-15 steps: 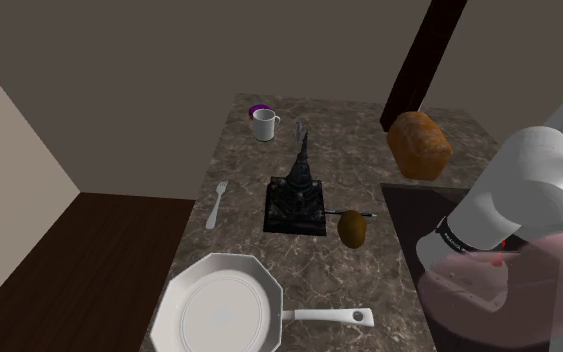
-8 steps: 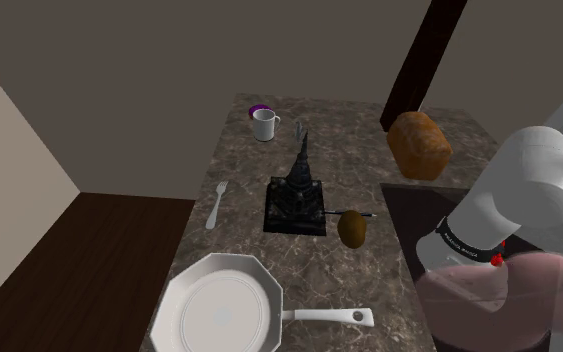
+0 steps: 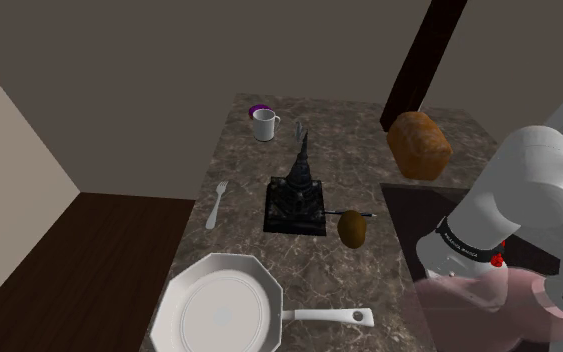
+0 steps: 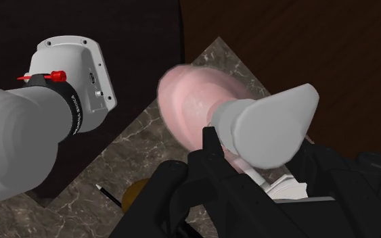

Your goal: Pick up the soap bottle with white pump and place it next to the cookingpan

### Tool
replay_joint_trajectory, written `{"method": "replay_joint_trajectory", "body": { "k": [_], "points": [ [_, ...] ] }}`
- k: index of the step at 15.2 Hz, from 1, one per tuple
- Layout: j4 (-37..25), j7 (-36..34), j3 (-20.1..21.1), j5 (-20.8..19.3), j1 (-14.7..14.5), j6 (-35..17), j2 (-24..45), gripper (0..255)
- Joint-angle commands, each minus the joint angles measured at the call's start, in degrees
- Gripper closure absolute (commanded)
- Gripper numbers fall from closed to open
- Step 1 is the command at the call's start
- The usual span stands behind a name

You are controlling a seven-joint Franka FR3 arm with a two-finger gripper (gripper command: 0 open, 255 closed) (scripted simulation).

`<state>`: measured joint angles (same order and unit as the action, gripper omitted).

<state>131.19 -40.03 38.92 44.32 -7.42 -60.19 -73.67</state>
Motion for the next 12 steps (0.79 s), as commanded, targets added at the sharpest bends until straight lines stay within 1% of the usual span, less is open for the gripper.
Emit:
{"method": "replay_joint_trajectory", "body": {
  "k": [1,12],
  "points": [
    [1.5,0.1,0.8,0.8,-0.3,-0.7,-0.9,255],
    [9.9,1.2,5.5,5.2,-2.5,-4.8,-5.8,255]
  ]
}}
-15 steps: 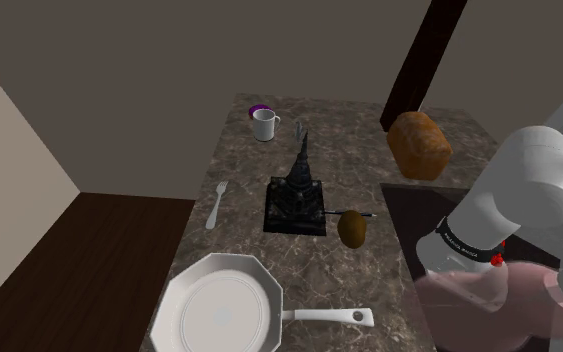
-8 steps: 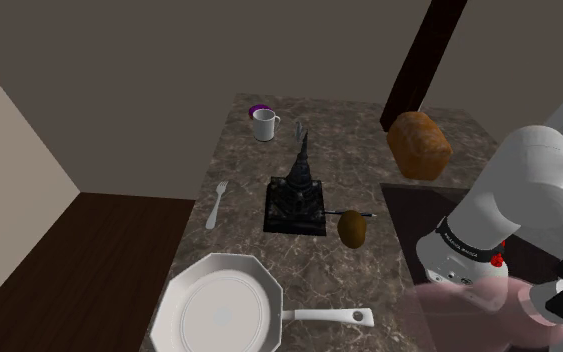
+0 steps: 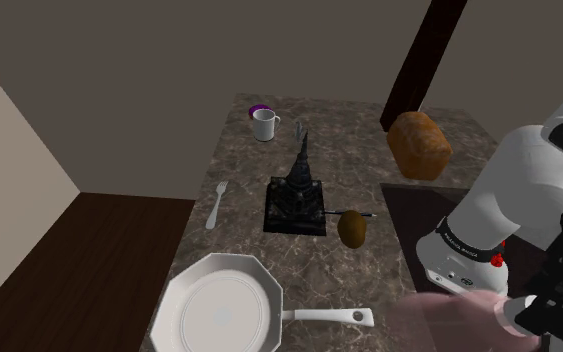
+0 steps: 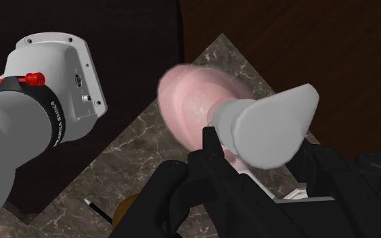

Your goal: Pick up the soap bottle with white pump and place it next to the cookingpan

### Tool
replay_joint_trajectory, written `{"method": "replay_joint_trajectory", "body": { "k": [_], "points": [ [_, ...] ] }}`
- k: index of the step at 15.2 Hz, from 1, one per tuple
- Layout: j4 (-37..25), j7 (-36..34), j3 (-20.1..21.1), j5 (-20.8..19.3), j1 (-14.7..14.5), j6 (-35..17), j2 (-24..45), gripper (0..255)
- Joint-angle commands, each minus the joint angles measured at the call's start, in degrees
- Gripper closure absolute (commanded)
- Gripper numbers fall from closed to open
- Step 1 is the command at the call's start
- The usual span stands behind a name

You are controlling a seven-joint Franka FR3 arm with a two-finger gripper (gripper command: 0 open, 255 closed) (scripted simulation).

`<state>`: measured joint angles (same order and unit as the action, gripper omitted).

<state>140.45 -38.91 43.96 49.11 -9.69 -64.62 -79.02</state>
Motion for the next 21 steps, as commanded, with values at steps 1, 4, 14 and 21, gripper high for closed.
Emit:
{"method": "replay_joint_trajectory", "body": {
  "k": [1,4,14,21],
  "points": [
    [1.4,0.1,0.9,0.9,-0.4,-0.7,-0.8,255],
    [3.5,0.4,2.5,2.4,-1.1,-1.8,-2.0,255],
    [6.8,0.7,5.3,5.1,-2.3,-3.5,-3.8,255],
    [6.8,0.7,5.3,5.1,-2.3,-3.5,-3.8,0]
  ]
}}
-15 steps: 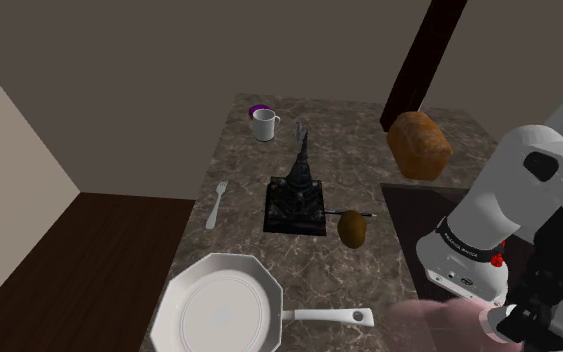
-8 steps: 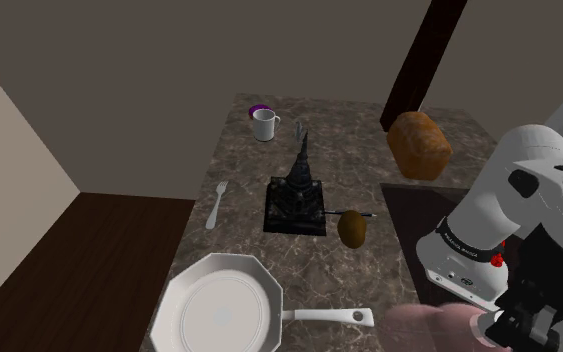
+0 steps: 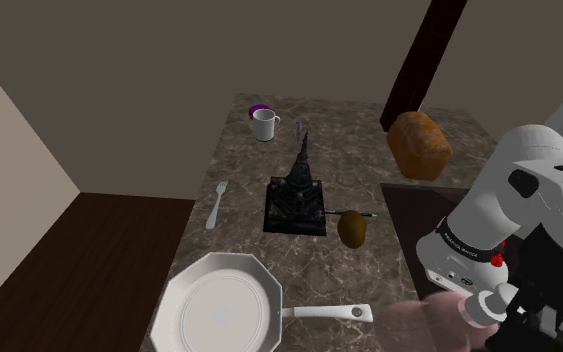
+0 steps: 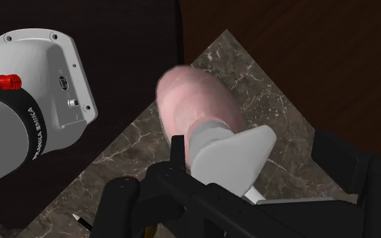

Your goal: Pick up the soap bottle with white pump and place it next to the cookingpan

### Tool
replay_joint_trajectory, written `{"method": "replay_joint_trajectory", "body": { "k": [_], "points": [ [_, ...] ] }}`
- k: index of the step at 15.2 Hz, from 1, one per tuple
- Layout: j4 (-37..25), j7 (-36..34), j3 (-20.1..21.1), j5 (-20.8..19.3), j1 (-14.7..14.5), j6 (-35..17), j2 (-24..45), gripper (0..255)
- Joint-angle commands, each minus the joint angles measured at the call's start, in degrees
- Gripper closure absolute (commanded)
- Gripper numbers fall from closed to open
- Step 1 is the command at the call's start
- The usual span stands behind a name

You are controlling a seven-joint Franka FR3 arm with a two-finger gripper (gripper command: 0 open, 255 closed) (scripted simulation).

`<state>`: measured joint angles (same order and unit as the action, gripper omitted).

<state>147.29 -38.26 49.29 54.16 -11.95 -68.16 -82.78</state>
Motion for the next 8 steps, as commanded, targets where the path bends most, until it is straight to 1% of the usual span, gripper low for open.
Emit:
{"method": "replay_joint_trajectory", "body": {
  "k": [1,2,6,8],
  "points": [
    [0.0,0.0,0.0,0.0,0.0,0.0,0.0,0],
    [0.0,0.0,0.0,0.0,0.0,0.0,0.0,0],
    [-6.6,0.2,-4.9,-5.0,3.0,2.8,4.2,0],
    [-6.6,0.2,-4.9,-5.0,3.0,2.8,4.2,0]
  ]
}}
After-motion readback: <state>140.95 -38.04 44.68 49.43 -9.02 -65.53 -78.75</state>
